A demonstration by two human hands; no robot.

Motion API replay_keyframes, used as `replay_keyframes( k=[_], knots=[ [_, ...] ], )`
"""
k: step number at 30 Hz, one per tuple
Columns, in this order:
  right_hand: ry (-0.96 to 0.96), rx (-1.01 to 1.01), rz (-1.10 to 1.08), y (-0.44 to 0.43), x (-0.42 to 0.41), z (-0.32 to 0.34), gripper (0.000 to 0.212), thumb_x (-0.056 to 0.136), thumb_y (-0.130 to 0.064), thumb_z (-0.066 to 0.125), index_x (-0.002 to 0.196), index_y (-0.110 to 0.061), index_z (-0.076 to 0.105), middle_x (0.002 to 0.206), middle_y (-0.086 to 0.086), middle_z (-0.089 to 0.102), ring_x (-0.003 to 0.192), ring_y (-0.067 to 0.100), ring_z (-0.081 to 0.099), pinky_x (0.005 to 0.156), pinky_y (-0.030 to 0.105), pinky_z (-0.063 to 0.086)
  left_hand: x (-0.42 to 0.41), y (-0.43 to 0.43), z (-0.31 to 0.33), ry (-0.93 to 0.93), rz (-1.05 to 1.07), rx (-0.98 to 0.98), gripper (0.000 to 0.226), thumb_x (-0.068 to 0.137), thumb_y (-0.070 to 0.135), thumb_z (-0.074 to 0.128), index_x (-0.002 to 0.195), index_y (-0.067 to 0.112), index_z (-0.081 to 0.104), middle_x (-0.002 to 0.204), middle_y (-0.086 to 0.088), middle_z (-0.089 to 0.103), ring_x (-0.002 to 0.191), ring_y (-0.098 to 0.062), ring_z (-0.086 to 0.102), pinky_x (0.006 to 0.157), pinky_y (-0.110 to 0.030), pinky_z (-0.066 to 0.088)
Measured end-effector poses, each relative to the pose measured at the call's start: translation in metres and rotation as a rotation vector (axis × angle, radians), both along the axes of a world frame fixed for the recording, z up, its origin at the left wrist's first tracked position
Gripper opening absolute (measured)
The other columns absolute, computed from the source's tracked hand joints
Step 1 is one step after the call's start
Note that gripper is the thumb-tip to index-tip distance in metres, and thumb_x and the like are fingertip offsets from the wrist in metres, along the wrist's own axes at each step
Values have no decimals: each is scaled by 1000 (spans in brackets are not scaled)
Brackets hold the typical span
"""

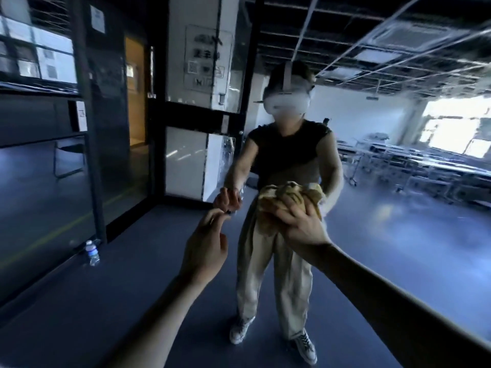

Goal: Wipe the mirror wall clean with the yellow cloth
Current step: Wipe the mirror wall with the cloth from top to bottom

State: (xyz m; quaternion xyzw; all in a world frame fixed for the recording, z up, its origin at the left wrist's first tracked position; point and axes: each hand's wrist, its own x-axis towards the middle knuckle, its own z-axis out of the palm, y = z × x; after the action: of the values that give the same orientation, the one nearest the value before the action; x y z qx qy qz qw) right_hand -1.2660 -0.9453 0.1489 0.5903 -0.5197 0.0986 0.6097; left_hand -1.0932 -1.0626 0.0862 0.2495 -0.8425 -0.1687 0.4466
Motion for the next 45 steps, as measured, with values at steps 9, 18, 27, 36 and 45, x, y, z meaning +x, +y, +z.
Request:
replay_keyframes(
  k=[9, 18, 27, 36, 45],
  knots=[
    [19, 135, 27, 15, -45, 16, 33, 85, -19, 48, 110, -21, 69, 128, -1, 59, 121, 27, 41, 92, 45, 30, -44, 50, 9, 166, 34, 159, 50, 84, -5, 47, 127, 20, 43, 126, 6, 47, 90, -12, 54, 61, -16, 32],
    [-344, 47, -162, 128, -105, -61, 51, 82, -20, 45, 133, -28, 42, 141, -3, 37, 128, 34, 32, 103, 48, 25, -84, 107, -16, 126, -71, -21, 57, 72, -11, 52, 119, 19, 41, 128, 2, 42, 96, -16, 58, 61, -29, 52],
    [-105, 348, 164, 49, -73, -22, 35, 85, -14, 45, 113, -14, 67, 127, 9, 56, 114, 30, 43, 96, 43, 31, -28, 89, -39, 5, 138, 65, 48, 71, -10, 54, 116, 7, 55, 127, -9, 48, 99, -26, 62, 64, -34, 53],
    [-805, 504, 177, -10, -2, -82, 38, 89, -8, 47, 126, -9, 55, 124, 8, 55, 117, 18, 51, 103, 36, 42, 23, 54, -54, 46, 217, 87, 47, 75, -7, 53, 116, 15, 50, 125, 1, 44, 100, -21, 59, 65, -32, 52],
    [-454, 302, 649, -73, 24, -37, 40, 96, -18, 47, 124, 10, 52, 119, 12, 60, 110, 20, 51, 99, 23, 38, 72, 7, -62, -47, 261, 110, 43, 79, -4, 50, 117, 16, 51, 128, 1, 43, 101, -20, 59, 70, -39, 53]
  ],
)
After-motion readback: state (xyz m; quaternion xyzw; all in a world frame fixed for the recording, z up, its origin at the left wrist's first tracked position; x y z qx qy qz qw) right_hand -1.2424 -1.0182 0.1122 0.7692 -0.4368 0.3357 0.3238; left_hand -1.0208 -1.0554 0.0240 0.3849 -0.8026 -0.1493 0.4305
